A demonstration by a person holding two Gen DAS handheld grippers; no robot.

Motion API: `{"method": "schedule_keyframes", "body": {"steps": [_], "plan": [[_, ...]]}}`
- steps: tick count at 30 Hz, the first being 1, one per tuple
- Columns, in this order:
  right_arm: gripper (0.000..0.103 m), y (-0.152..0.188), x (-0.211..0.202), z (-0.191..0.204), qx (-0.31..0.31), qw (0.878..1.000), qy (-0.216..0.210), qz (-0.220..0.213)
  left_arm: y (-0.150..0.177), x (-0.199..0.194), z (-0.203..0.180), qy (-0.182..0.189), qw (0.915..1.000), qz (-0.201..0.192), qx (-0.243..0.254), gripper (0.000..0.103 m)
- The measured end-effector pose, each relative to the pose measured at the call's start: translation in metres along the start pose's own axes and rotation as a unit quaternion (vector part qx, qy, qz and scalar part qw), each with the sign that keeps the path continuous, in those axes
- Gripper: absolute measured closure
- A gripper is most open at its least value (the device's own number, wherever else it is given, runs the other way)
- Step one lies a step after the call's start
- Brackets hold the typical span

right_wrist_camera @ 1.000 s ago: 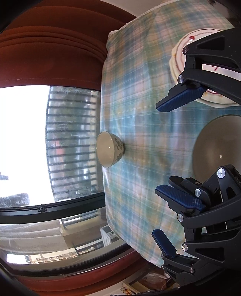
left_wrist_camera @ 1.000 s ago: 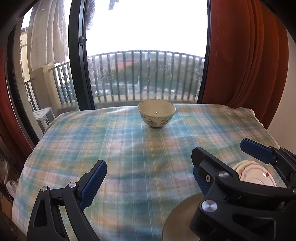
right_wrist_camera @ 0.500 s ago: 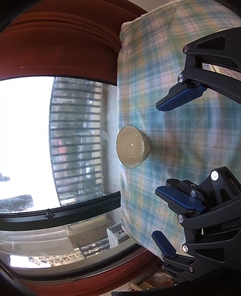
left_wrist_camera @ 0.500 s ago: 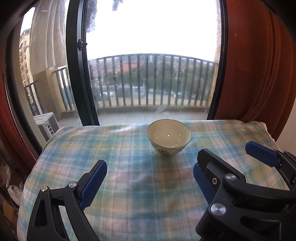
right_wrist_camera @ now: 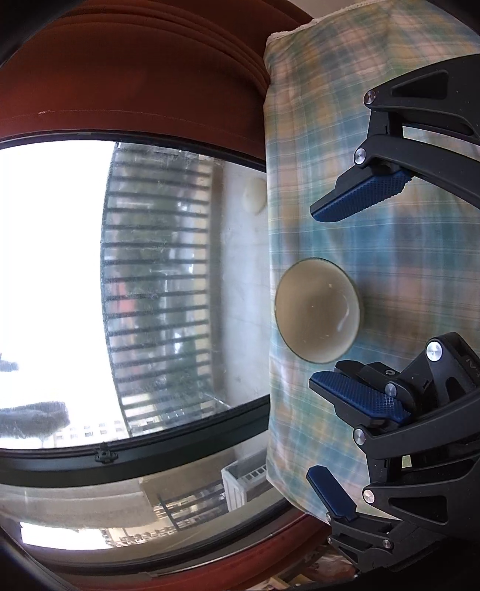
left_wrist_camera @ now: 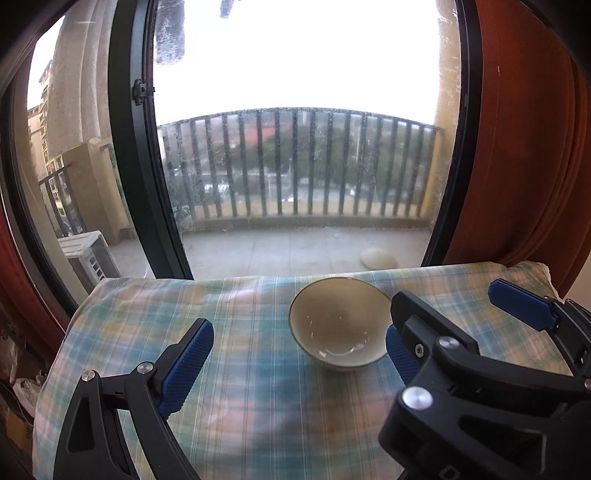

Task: Organize plates and bowls
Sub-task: 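Move both tools toward the nested bowl stack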

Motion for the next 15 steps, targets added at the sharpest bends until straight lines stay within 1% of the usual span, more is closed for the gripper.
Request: {"method": "schedule_keyframes", "body": {"steps": [4, 8, 9, 10, 11, 13, 15], "plan": [[0.018, -0.015, 0.023, -0.003, -0.002, 1.0, 0.005, 0.005, -0.014, 0.019, -0.002, 0.004, 1.0, 0.0, 0.0, 0.008], [0.018, -0.023, 0.046, -0.007, 0.007, 1.0, 0.003, -0.001, -0.018, 0.042, -0.001, -0.005, 0.9999, -0.001, -0.009, 0.008], [0.018, -0.023, 0.052, -0.009, 0.009, 1.0, 0.004, -0.003, -0.018, 0.05, -0.001, -0.004, 1.0, -0.001, -0.007, 0.009], [0.018, -0.021, 0.061, -0.012, 0.011, 1.0, 0.006, -0.006, -0.016, 0.059, 0.0, -0.011, 0.9999, -0.001, -0.005, 0.015], [0.018, -0.019, 0.067, -0.014, 0.012, 1.0, 0.009, -0.005, -0.014, 0.065, 0.001, -0.019, 0.9998, 0.001, -0.005, 0.017], [0.019, -0.012, 0.082, -0.017, 0.014, 1.0, 0.01, 0.008, -0.004, 0.084, 0.004, -0.027, 0.9995, 0.018, -0.004, 0.018], [0.023, -0.003, 0.096, -0.022, 0.022, 0.999, 0.006, 0.026, 0.006, 0.097, 0.006, -0.025, 0.999, 0.037, -0.009, 0.022]]}}
Point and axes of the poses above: each gripper's, at about its wrist camera, not at the fingertips, and x roughly the way its jaws point, z to its left, y to its underside, the point moved 10 cm from there along x, roughly the way its jaws point, and after that the axes turned 3 degrees about -z, right-handed, at the moved point
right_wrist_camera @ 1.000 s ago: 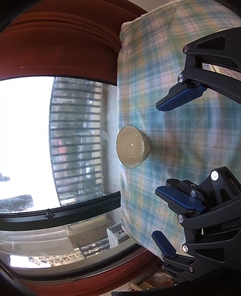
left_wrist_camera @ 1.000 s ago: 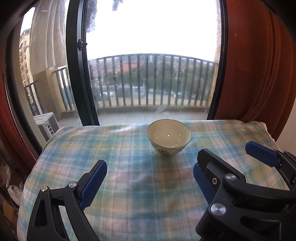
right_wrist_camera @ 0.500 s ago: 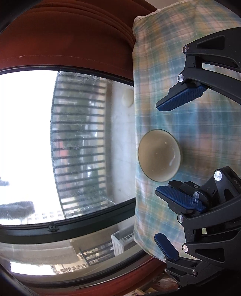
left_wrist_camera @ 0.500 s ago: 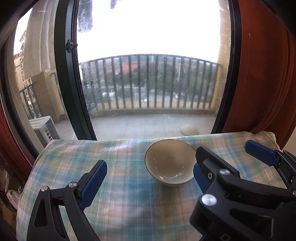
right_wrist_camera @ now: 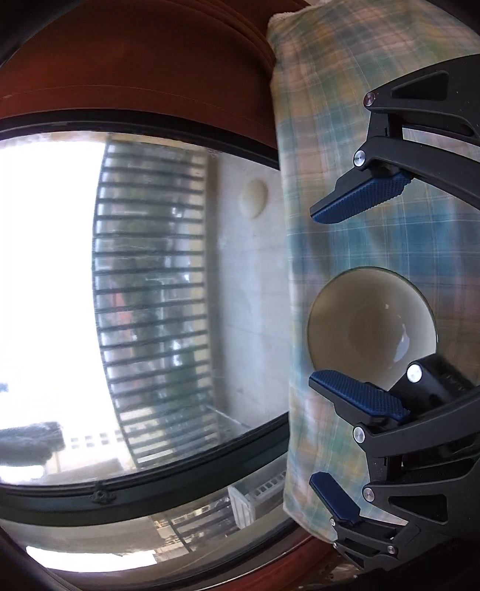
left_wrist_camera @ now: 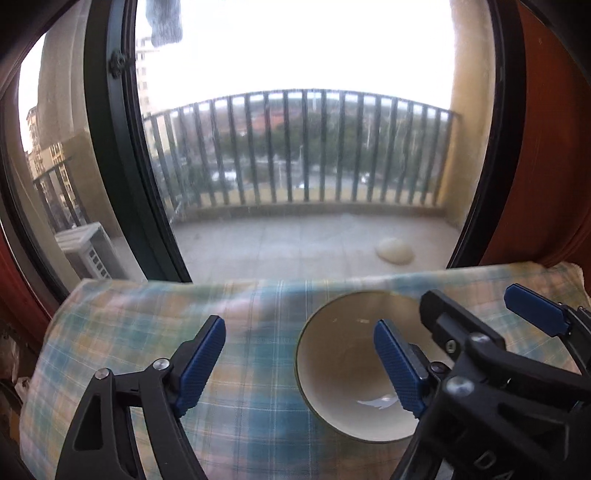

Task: Organize plates and bowls
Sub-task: 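Move both tools toward the nested bowl stack, then grasp the rim of the nested bowl stack with both tools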

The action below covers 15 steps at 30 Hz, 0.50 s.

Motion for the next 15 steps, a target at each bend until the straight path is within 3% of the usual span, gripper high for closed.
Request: {"method": "schedule_keyframes", "body": {"steps": [10, 15], "plan": [[0.038, 0.032, 0.049, -0.016, 0.006, 0.999, 0.013, 0.043, 0.03, 0.039, -0.008, -0.01, 0.9993, 0.036, 0.007, 0.04], [0.062, 0.039, 0.055, -0.015, 0.002, 0.998, 0.012, 0.059, 0.035, 0.044, -0.014, -0.006, 0.9988, 0.049, 0.0, 0.064]]}}
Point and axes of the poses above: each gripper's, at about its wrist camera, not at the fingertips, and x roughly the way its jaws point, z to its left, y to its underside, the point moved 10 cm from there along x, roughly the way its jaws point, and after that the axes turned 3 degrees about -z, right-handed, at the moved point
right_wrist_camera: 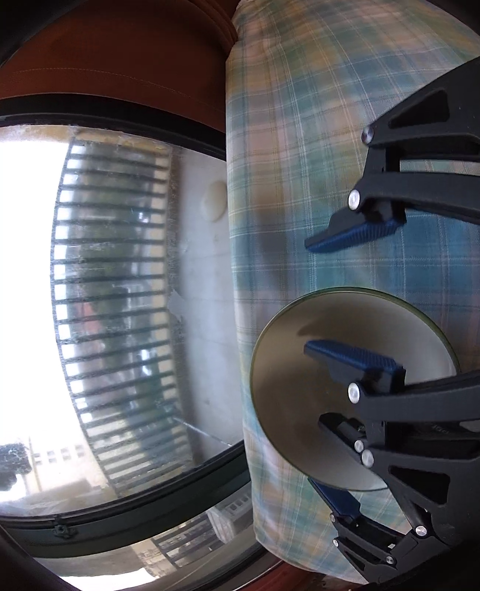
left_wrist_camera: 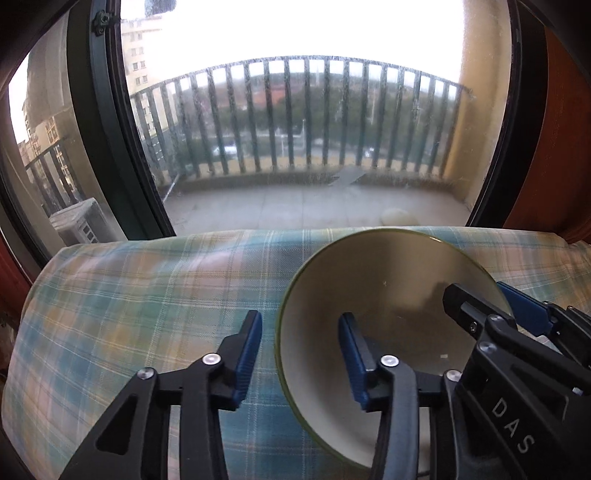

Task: Organize plates and bowls
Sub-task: 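Grasp the rim of the nested bowl stack with both tools, then lift the bowl stack with both tools and carry it toward the plates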

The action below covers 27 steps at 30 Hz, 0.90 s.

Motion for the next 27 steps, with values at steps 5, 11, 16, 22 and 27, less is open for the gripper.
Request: {"method": "schedule_keyframes", "body": {"steps": [5, 11, 16, 22, 27], "plan": [[0.082, 0.001, 0.002, 0.007, -0.011, 1.0, -0.012, 0.006, 0.0, -0.002, -0.006, 0.0, 0.9999, 0.004, 0.011, 0.081], [0.082, 0.001, 0.002, 0.007, -0.012, 1.0, -0.011, 0.008, -0.001, -0.003, -0.005, 0.001, 0.9999, 0.006, 0.011, 0.082], [0.082, 0.0, -0.007, 0.007, -0.016, 1.0, -0.006, 0.007, 0.004, -0.004, -0.004, 0.017, 0.9997, 0.019, -0.005, 0.081], [0.082, 0.002, -0.023, 0.008, -0.019, 1.0, -0.006, 0.003, 0.005, -0.025, -0.003, 0.016, 0.9998, 0.008, -0.002, 0.081], [0.082, 0.002, -0.047, 0.015, -0.024, 1.0, -0.006, -0.009, 0.006, -0.051, 0.003, 0.017, 0.9998, -0.005, -0.006, 0.081]]}}
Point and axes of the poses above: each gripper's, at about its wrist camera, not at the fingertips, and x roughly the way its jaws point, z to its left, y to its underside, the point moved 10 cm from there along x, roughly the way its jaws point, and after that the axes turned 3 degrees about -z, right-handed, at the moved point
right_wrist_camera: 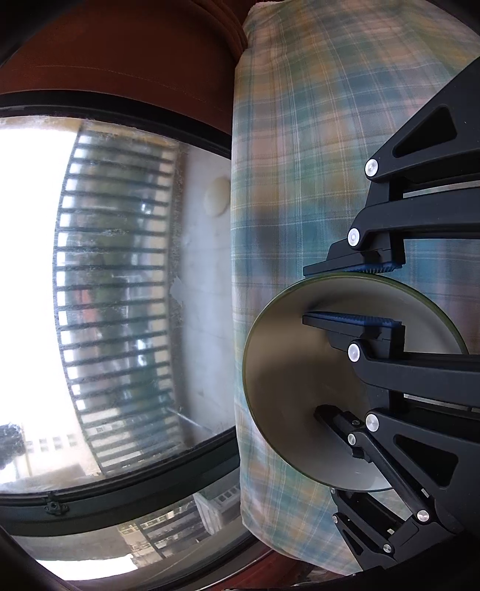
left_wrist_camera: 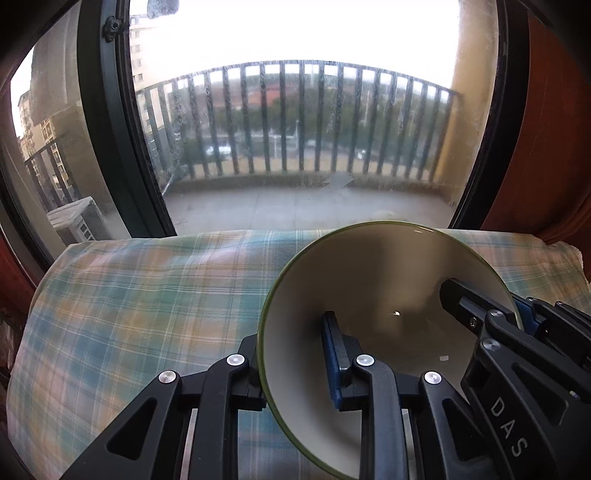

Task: Organize plates and bowls
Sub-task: 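Lift the bowl stack with both tools and carry it toward the plates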

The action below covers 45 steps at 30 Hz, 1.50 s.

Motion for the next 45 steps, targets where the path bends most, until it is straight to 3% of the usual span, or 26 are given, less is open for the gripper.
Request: {"method": "schedule_keyframes", "body": {"steps": [23, 38, 45], "plan": [[0.082, 0.014, -0.13, 0.027, -0.013, 0.998, -0.012, -0.054, 0.015, -0.121, 0.02, -0.006, 0.9982, -0.06, -0.003, 0.081], [0.082, 0.069, -0.211, 0.027, -0.013, 0.997, -0.015, -0.072, 0.066, -0.194, 0.013, -0.001, 0.997, -0.077, -0.001, 0.081], [0.082, 0.101, -0.232, 0.029, -0.013, 0.997, -0.018, -0.07, 0.093, -0.209, 0.011, 0.002, 0.9975, -0.07, -0.002, 0.081]]}}
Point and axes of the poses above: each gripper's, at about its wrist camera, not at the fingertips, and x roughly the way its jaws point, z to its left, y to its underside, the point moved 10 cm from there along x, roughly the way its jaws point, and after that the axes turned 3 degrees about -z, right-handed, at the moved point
